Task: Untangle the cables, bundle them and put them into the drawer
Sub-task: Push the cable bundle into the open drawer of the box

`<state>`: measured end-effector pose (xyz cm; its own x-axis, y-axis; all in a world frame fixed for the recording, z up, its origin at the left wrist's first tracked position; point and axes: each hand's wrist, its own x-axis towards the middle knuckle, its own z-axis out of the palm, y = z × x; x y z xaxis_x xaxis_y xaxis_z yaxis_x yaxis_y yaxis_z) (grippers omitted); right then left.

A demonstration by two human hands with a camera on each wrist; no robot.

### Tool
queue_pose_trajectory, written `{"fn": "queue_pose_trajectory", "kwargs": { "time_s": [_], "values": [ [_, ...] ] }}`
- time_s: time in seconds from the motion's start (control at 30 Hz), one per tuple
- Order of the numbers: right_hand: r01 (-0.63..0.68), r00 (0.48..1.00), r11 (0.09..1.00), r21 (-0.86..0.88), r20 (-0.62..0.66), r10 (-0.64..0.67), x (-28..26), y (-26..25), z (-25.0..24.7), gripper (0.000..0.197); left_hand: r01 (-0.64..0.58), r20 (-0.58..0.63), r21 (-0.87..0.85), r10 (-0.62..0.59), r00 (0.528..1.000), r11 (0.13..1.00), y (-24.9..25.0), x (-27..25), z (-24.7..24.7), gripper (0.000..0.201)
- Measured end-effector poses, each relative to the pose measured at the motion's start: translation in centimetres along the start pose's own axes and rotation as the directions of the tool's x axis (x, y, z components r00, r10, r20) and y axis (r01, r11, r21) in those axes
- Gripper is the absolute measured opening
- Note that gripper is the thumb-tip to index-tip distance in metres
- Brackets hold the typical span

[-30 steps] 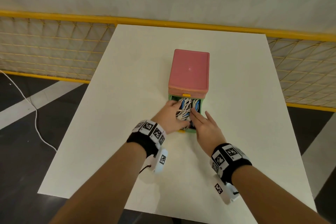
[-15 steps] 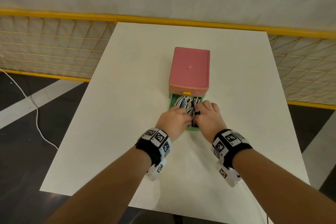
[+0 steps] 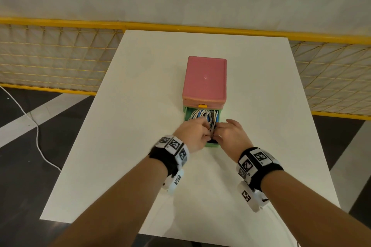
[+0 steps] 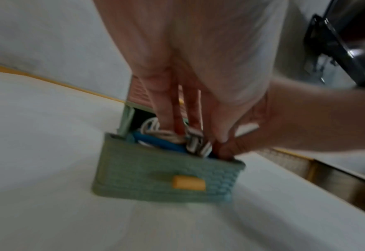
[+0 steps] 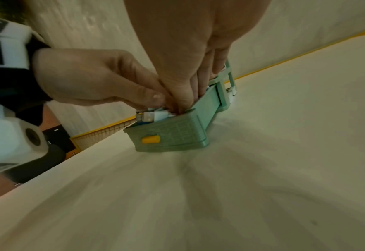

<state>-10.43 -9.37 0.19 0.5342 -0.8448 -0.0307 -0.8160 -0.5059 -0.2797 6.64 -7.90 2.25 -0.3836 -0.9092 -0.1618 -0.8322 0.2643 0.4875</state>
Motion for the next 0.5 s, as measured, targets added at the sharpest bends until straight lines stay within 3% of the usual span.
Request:
{"fn": "queue_pose_trajectory", "kwargs": {
  "time_s": [0.1,0.17,0.27,0.33,0.5],
  "values": [
    [0.004,0.999,1.000,0.008,0.042,-0.004,0.1,-0.3,-0.2,0.014,0.067,-0.030,-0.144,-0.072,0.997,0.987,-1.1,-0.5,-0.8,0.026],
    [0.027,1.000,0.998,0.051,-0.017,-0.026,0.1,-0.6,-0.4,0.008,0.100,0.024,-0.100,-0.098,0.995,0.990,-0.8,-0.2,-1.0,0.023],
    [0.035,0.996,0.989,0.140,-0.085,-0.023,0.0,-1.2,-0.7,0.029,0.138,0.047,-0.039,-0.136,0.990,0.990,-0.1,0.5,-0.7,0.019],
    [0.120,0.987,0.981,0.149,-0.122,-0.102,0.1,-1.6,-0.6,0.036,0.191,0.020,-0.086,-0.190,0.982,0.978,0.1,0.7,-0.6,0.018],
    [0.068,0.993,0.949,0.309,0.066,-0.093,-0.4,-0.2,-0.4,0.039,0.207,0.027,-0.327,-0.210,0.977,0.922,-0.3,0.2,-1.5,0.016]
  ]
}}
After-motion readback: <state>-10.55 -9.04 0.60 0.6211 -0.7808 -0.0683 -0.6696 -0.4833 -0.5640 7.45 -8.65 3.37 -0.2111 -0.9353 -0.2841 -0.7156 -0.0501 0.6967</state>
